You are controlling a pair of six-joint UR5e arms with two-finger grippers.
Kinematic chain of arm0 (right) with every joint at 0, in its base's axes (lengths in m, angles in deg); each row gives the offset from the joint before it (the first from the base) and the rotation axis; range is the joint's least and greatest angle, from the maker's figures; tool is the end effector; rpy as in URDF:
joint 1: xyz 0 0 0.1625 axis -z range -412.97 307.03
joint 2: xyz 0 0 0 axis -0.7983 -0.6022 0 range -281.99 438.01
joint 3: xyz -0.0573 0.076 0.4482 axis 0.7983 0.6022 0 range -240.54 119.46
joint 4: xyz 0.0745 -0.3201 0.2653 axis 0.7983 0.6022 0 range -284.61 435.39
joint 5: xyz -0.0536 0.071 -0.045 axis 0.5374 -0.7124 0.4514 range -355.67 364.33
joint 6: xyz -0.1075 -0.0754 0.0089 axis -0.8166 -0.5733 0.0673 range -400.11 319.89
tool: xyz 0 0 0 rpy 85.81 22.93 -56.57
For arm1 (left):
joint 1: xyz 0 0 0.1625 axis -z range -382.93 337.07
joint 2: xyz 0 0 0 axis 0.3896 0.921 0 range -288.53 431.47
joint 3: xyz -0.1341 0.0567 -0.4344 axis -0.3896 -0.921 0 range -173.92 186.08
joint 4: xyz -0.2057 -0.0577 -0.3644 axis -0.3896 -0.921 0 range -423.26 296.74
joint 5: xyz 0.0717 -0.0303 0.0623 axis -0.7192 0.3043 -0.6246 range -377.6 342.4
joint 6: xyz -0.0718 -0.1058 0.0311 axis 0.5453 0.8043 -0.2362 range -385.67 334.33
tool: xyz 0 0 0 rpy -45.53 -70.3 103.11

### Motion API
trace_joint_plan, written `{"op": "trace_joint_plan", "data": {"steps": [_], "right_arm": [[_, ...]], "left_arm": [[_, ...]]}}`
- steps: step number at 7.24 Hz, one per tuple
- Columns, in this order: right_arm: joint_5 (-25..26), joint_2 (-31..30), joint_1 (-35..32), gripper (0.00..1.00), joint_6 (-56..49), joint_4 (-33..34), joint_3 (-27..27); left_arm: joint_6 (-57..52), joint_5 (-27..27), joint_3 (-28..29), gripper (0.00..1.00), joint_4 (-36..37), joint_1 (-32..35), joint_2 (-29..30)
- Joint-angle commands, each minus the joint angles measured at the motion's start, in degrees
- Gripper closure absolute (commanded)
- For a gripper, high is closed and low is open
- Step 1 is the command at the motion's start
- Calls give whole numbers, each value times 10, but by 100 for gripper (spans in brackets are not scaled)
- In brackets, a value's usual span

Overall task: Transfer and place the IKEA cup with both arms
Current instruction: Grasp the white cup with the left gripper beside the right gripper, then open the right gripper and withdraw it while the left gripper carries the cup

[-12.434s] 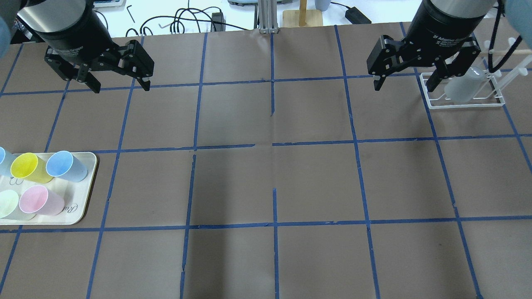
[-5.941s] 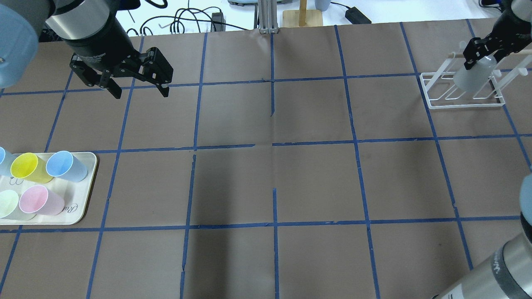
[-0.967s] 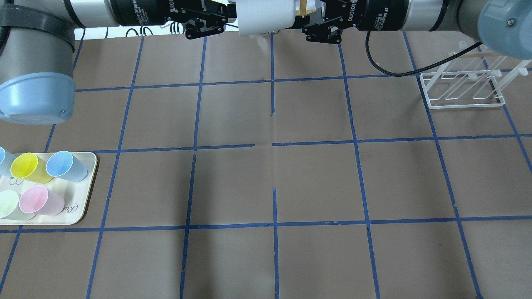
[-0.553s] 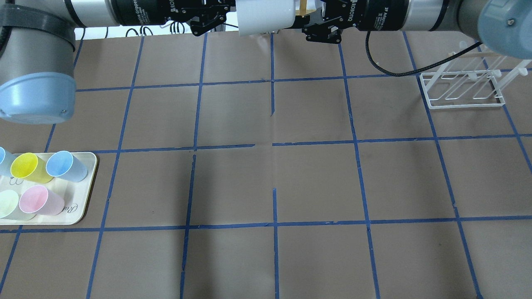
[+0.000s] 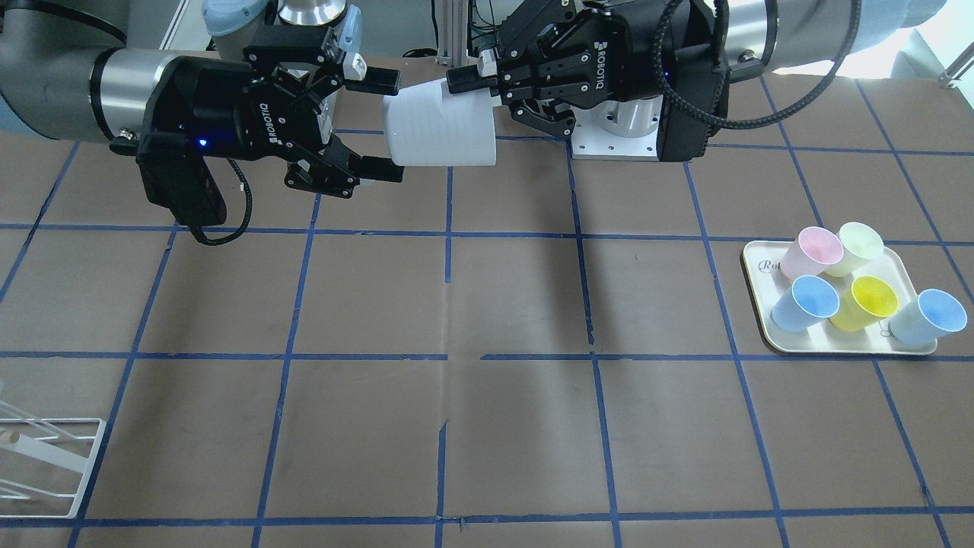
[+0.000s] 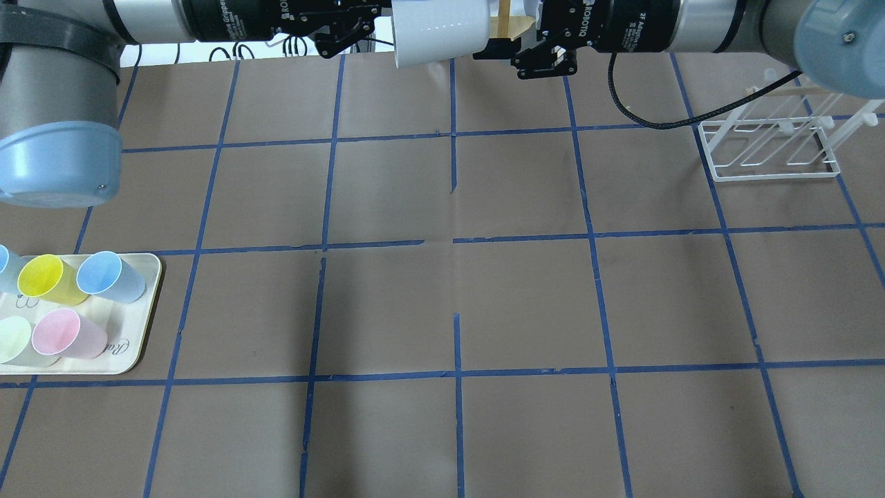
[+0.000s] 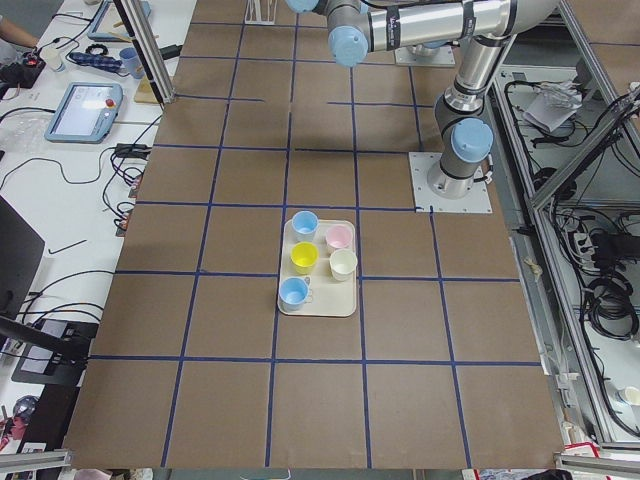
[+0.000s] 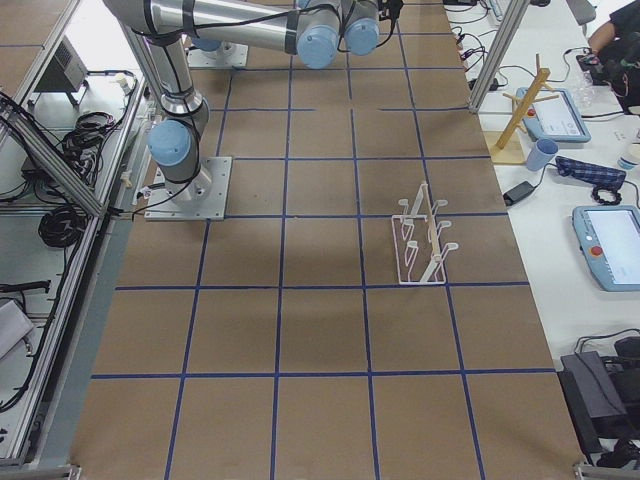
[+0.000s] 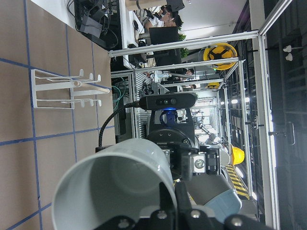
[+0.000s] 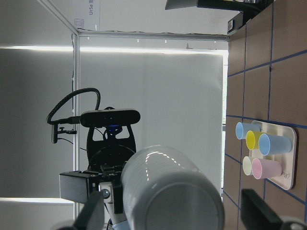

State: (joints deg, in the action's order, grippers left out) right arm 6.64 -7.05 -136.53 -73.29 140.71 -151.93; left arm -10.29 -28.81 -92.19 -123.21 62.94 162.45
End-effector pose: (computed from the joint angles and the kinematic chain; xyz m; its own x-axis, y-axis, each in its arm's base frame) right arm 0.2047 -0.5470 0.5189 -0.0378 -0.0342 -0.9987 0.0902 0.9952 -0.0375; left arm -0.2253 -0.5233 0.5677 -0.1933 0.0743 0.9783 -0.1229 0.9874 -0.0993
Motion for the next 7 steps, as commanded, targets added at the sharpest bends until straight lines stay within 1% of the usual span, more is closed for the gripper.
{"op": "trace_joint_plan", "data": {"steps": [1,2,3,4,5,6,7], "right_arm": [[15,2,18,0,24,6,2],[64,1,49,0,25,6,2],[75,1,66,0,25,1,2],[134,4,87,0,25,1,2],[193,2,127,0,26,1,2],[281,-4,137,0,38,6,3],[343,-18,135,0,94,15,8]], "left_arm": [[-1,-23,0,100,-1,0,-7],[-6,-67,-7,100,-3,-1,-16],[-8,-160,-1,100,-7,-1,-20],[-8,-238,-2,100,-10,1,-26],[-8,-310,-8,100,-17,2,-33],[-17,-399,-7,100,-42,3,-34],[-38,-490,-11,100,-54,3,-33]]}}
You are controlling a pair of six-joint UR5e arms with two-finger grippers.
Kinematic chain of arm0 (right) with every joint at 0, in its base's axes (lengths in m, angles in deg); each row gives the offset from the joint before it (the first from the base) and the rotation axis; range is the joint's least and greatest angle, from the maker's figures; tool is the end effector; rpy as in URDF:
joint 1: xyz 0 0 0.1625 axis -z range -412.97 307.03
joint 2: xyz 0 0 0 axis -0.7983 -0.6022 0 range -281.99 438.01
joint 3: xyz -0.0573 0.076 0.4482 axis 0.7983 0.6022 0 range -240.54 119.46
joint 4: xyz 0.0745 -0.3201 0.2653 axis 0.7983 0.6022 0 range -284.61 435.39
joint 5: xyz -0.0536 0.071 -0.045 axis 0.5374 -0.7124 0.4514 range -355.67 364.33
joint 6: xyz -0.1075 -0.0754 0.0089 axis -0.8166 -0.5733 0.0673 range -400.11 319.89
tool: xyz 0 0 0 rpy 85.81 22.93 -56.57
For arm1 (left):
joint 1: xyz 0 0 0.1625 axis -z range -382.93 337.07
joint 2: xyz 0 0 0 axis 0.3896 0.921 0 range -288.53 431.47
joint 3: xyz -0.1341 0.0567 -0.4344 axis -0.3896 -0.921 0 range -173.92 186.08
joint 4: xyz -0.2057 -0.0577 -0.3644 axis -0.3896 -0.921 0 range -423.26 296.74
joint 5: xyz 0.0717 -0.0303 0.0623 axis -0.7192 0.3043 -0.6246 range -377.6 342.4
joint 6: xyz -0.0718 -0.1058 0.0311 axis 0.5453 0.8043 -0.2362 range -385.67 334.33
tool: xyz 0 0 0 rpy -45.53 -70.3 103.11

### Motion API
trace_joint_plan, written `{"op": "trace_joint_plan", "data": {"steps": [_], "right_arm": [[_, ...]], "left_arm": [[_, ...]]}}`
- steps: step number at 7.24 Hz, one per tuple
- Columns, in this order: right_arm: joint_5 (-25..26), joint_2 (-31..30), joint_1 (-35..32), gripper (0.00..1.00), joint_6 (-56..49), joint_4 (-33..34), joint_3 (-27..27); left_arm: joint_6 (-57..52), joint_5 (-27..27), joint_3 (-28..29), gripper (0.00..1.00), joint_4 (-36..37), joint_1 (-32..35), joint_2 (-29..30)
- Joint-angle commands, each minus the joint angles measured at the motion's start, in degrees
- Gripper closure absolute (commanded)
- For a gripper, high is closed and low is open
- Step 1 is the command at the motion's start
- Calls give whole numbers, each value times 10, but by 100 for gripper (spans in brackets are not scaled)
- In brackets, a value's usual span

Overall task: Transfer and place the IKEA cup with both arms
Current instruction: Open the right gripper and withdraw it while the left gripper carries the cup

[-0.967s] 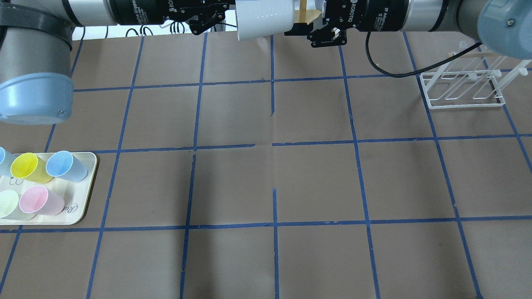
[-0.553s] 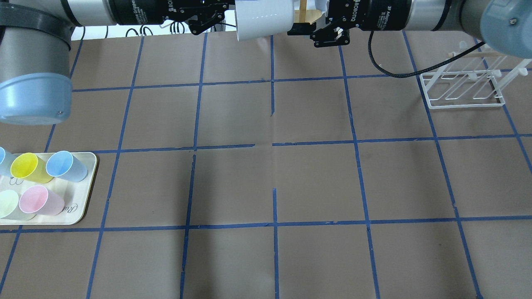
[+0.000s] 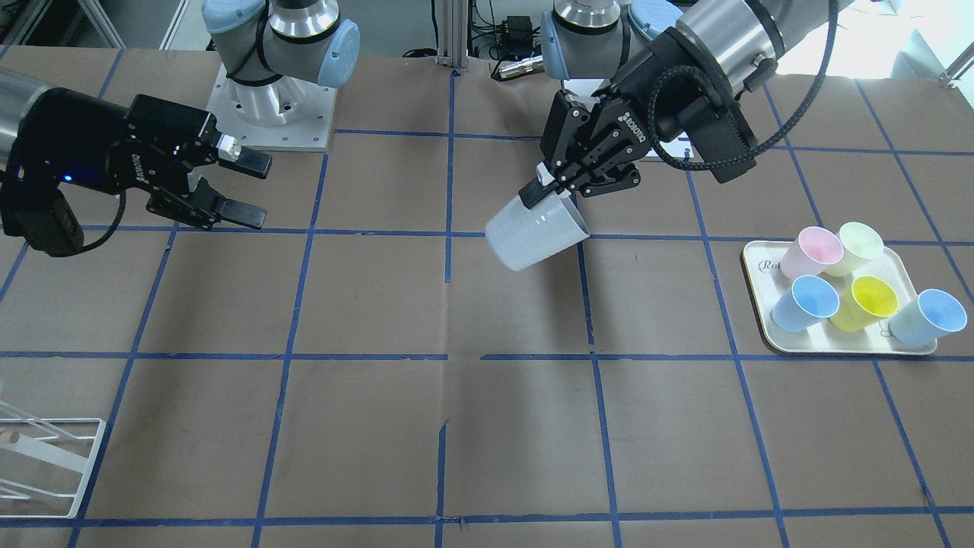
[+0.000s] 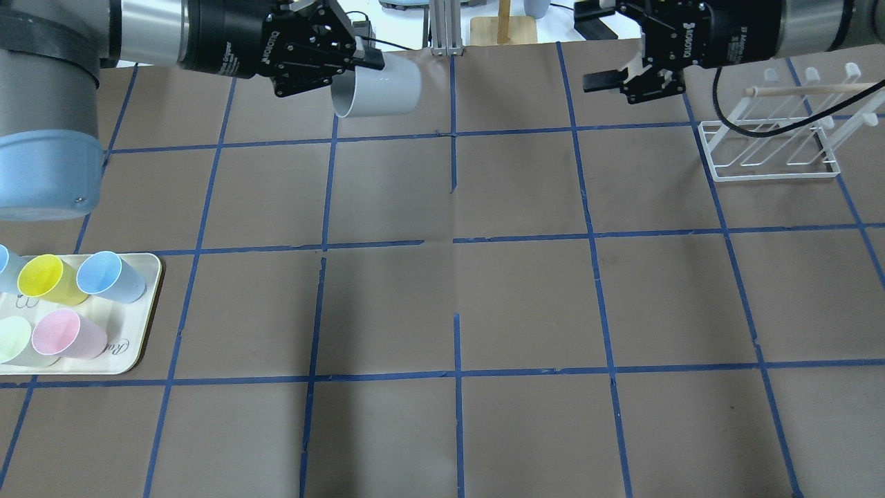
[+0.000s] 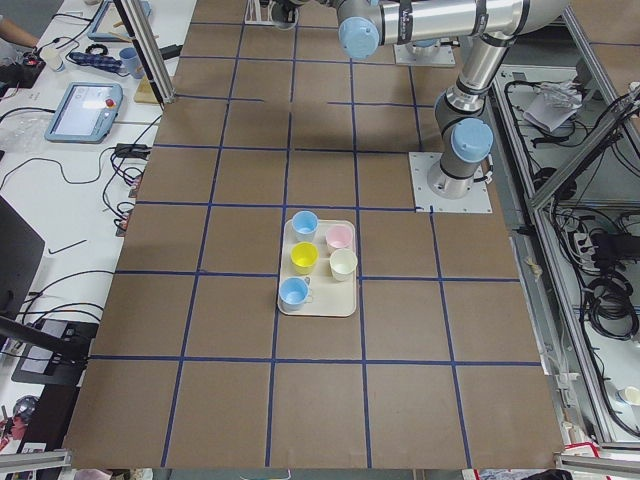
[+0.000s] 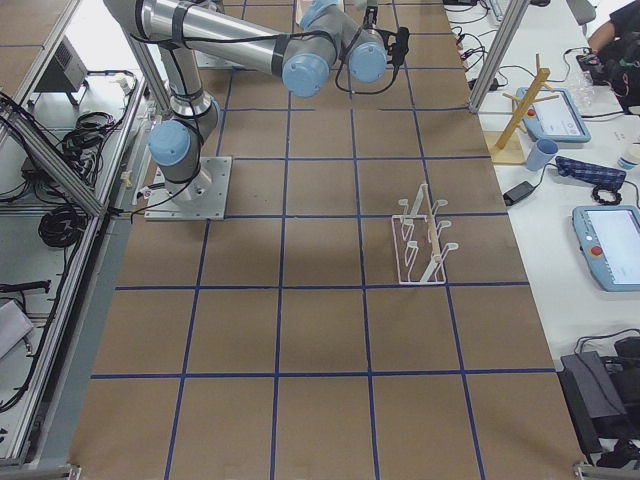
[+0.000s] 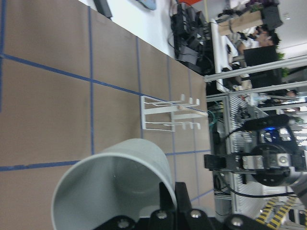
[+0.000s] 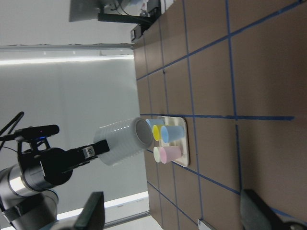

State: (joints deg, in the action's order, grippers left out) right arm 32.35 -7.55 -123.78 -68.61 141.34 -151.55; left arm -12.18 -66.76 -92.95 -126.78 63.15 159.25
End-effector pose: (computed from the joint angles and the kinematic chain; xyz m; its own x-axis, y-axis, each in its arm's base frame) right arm 0.0743 -0.5456 0.4784 -0.4009 0.1043 -0.9102 0.1080 0.9920 0.0661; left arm -0.1842 -0.5214 0.5126 -0.7336 -0.0558 0.6773 -0.2421 0.9527 -0.1837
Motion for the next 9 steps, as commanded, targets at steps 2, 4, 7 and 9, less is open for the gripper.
{"op": "trace_joint_plan", "data": {"steps": [2,4,7,9], "right_arm": [[272,-53,-1,0,237,119,5],[424,-68,-45,0,279,132,6],[590,-67,-123,0,346,192,-1],[611,-69,-165,0,378,192,-13]], "left_arm": [[-105,-276,-4,100,-88,-6,-2],[-255,-427,-6,100,-140,-22,-13],[-493,-444,-6,100,-188,-205,-23],[-650,-439,-8,100,-198,-338,-18]]}}
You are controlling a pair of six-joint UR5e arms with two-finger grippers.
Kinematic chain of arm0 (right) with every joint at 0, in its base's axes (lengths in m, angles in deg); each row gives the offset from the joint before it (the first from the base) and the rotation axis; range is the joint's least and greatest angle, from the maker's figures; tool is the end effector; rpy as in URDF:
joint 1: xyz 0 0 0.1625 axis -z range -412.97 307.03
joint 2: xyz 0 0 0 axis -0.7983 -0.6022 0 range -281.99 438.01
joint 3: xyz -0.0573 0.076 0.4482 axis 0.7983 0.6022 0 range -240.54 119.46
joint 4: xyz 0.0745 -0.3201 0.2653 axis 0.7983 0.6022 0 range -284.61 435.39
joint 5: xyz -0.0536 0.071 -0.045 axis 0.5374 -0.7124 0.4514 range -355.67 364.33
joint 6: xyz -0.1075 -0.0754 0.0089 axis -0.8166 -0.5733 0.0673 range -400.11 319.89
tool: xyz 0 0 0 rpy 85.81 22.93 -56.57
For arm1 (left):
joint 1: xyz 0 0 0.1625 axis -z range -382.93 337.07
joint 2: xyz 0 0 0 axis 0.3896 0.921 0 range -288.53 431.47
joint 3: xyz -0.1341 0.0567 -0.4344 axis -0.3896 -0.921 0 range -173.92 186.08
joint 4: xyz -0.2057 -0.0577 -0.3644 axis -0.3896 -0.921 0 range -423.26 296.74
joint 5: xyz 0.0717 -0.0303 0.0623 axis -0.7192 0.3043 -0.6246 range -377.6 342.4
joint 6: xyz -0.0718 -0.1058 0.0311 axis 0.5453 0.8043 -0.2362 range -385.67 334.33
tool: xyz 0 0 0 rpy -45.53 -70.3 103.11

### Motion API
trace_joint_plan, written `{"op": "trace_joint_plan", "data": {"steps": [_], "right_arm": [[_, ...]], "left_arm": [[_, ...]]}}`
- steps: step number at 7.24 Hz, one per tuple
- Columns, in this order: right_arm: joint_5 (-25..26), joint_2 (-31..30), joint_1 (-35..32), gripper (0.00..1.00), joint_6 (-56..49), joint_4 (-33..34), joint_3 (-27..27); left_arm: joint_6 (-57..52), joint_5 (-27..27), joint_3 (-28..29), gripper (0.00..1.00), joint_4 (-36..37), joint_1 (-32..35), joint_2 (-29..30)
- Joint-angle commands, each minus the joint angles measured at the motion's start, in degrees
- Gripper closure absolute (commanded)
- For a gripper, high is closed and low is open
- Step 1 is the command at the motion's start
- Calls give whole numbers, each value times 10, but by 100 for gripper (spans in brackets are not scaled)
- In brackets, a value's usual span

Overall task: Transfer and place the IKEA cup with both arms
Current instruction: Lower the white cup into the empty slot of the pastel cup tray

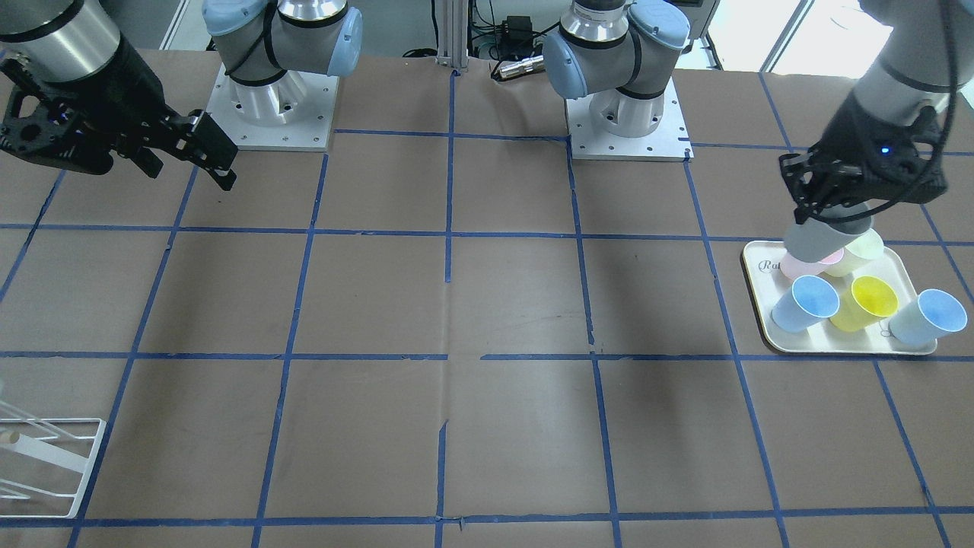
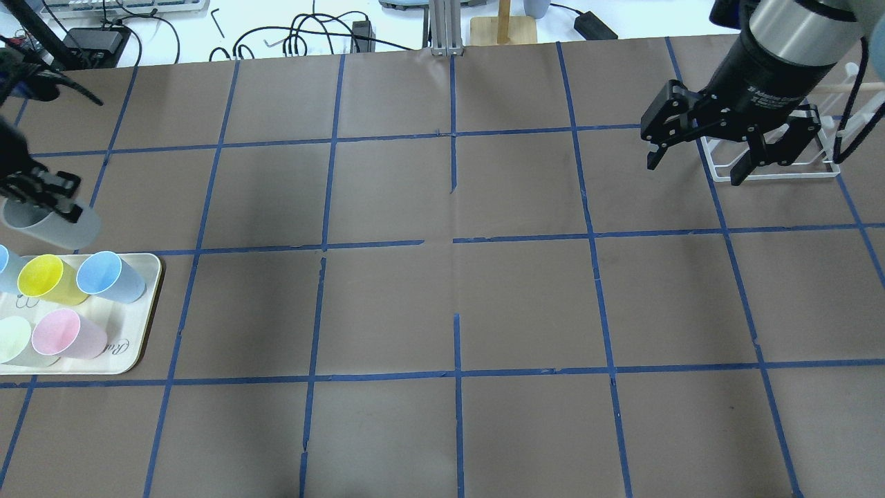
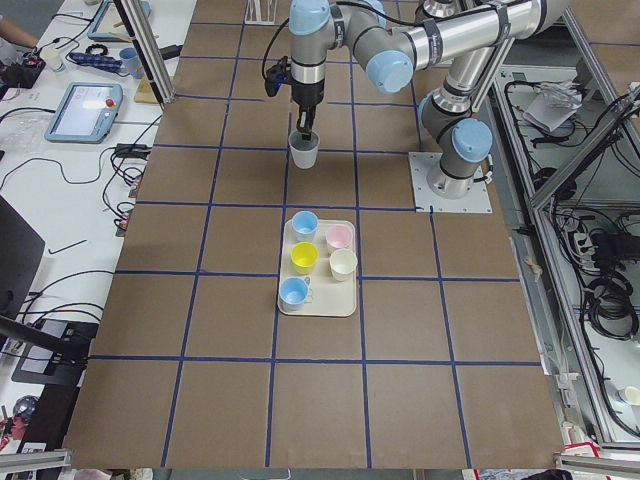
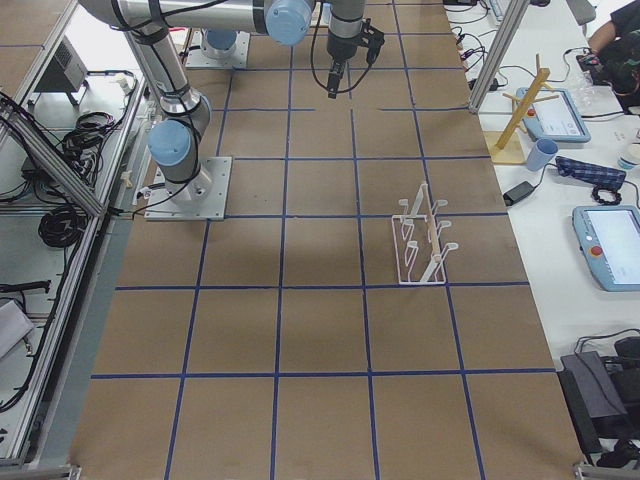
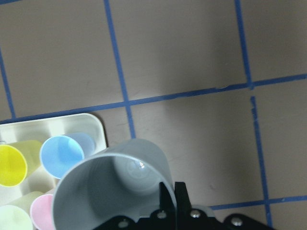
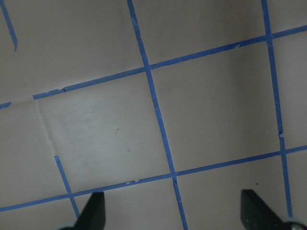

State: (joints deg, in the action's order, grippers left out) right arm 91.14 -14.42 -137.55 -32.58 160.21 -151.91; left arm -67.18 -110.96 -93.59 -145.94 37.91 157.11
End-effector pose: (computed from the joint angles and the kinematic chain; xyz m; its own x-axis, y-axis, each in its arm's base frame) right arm 0.0955 -0.4825 0.4895 -0.9727 0.2277 -0.0457 0.2237 0.9715 0.0783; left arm 0.1186 -0.4703 0.4544 -0.9748 0.2129 -0.0672 0.2125 0.9771 0.0126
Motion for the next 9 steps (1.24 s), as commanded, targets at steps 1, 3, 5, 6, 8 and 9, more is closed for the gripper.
{"op": "trace_joint_plan", "data": {"steps": [1,3,5,6,8,9], "right_arm": [[27,-4,-34,0,18,10,-30],[24,-55,-34,0,4,12,-66],[20,-63,-33,0,-37,35,-72],[28,-63,-33,0,-37,35,-69],[22,-63,-31,0,-31,36,-68],[19,-60,-29,0,-31,36,-64]], "left_arm": [[-182,9,-4,100,-6,-165,19],[-270,27,-4,100,10,-251,49],[-275,27,6,100,70,-261,110],[-275,27,12,100,71,-268,129],[-257,21,28,100,76,-283,171],[-248,21,31,100,84,-283,187]]}}
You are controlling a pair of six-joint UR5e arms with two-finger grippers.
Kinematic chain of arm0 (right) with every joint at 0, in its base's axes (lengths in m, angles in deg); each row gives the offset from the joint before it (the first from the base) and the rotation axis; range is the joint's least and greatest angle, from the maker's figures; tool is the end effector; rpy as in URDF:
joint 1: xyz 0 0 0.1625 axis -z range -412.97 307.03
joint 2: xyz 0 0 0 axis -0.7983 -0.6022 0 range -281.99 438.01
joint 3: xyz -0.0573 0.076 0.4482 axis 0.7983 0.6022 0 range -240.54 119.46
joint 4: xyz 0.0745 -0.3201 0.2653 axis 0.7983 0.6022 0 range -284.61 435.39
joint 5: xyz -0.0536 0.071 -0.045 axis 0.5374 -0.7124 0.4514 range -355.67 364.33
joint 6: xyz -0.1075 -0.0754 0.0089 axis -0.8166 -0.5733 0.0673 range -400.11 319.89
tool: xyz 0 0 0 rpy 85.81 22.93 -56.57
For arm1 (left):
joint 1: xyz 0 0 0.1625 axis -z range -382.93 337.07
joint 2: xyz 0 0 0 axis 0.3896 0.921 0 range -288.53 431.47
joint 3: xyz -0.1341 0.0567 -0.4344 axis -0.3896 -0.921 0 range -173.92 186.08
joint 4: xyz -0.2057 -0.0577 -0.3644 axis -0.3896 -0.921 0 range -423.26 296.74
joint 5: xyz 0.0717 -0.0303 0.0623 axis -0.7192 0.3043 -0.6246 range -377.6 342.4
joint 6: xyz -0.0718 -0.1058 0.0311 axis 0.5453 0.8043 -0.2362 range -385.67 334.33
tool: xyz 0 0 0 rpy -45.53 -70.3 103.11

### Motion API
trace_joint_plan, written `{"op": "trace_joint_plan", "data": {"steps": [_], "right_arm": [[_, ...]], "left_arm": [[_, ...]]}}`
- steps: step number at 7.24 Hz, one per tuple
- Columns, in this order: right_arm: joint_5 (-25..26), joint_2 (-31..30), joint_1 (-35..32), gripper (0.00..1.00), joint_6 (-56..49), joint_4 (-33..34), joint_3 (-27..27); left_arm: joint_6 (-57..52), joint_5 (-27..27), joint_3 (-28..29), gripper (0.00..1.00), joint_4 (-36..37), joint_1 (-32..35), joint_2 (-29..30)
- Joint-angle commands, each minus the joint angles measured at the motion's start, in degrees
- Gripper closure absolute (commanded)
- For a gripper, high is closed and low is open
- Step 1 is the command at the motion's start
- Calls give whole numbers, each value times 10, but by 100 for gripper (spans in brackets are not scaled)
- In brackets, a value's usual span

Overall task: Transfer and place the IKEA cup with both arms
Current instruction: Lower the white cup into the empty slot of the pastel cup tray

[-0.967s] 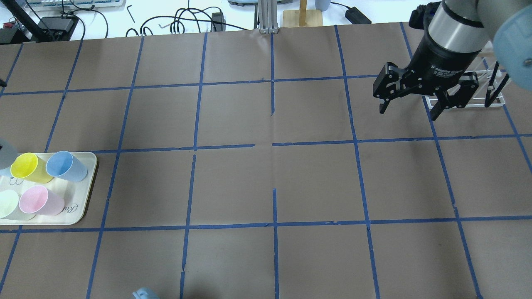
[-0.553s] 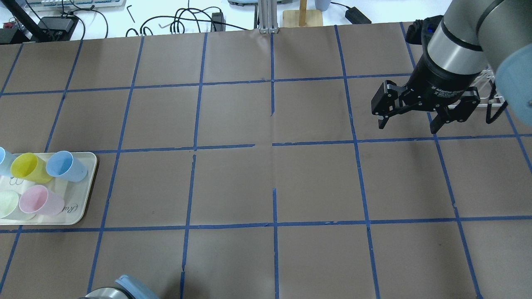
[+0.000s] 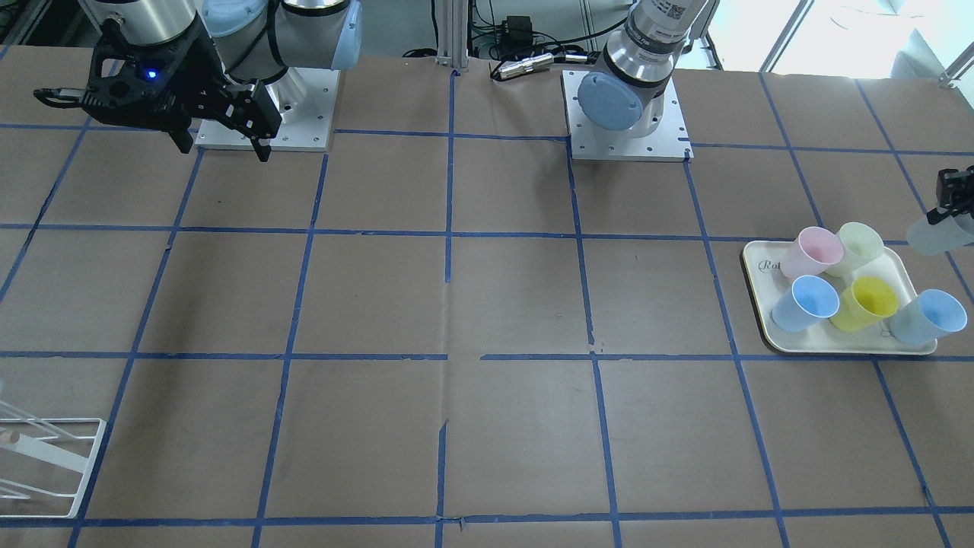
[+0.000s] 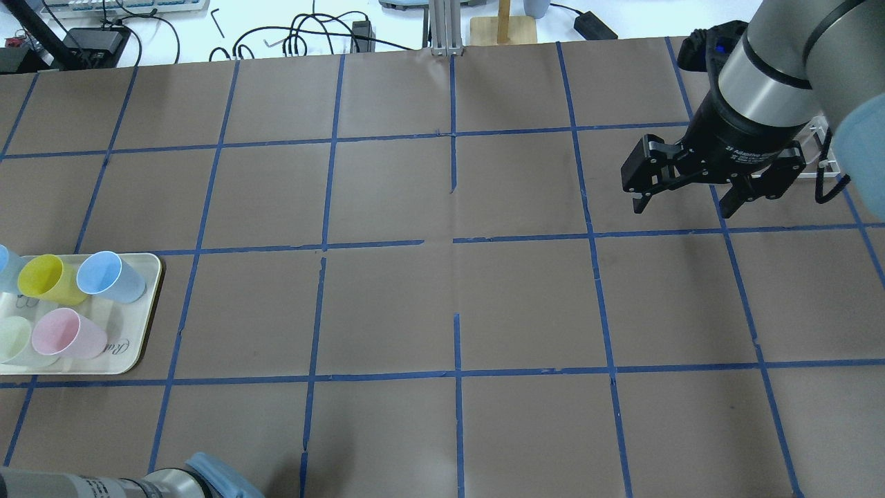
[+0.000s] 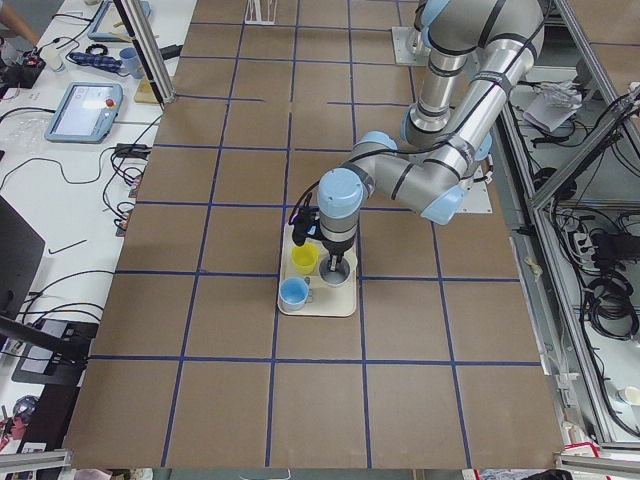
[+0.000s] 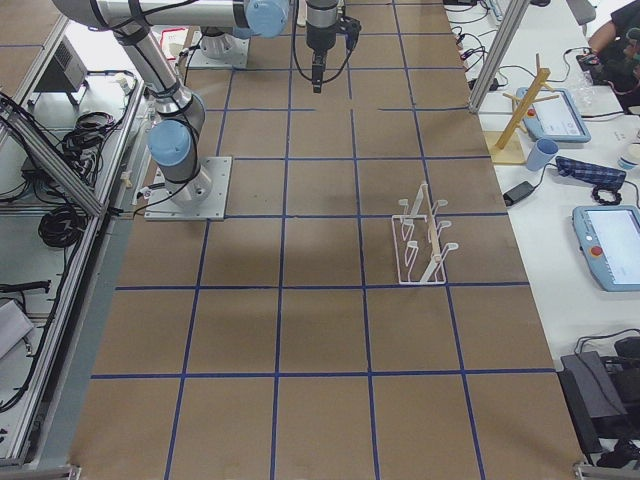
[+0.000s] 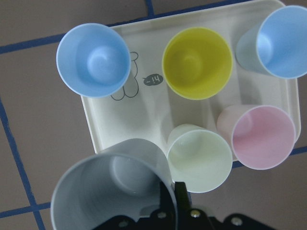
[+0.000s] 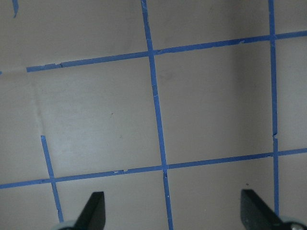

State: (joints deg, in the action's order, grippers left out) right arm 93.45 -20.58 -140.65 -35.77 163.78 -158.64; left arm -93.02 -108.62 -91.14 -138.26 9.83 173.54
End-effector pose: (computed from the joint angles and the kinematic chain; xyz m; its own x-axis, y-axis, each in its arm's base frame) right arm 0.1179 -0.4346 0.4855 -0.9931 0.1164 -0.0139 0.1161 0.9930 0.0204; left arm 0.4031 -0.4152 0.3394 -0.9827 0.1746 0.0621 0.1775 0.9831 0.0452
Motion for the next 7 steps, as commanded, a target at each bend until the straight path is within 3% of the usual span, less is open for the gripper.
{"op": "trace_joint_plan", "data": {"steps": [1,7], "right_arm": [[-4,8,2,0,1,1,14],[-1,26,0,0,-6,-3,22]], "left_arm": [[14,-2,6,100,13,-2,36],[51,4,-10,100,49,-1,59]]}}
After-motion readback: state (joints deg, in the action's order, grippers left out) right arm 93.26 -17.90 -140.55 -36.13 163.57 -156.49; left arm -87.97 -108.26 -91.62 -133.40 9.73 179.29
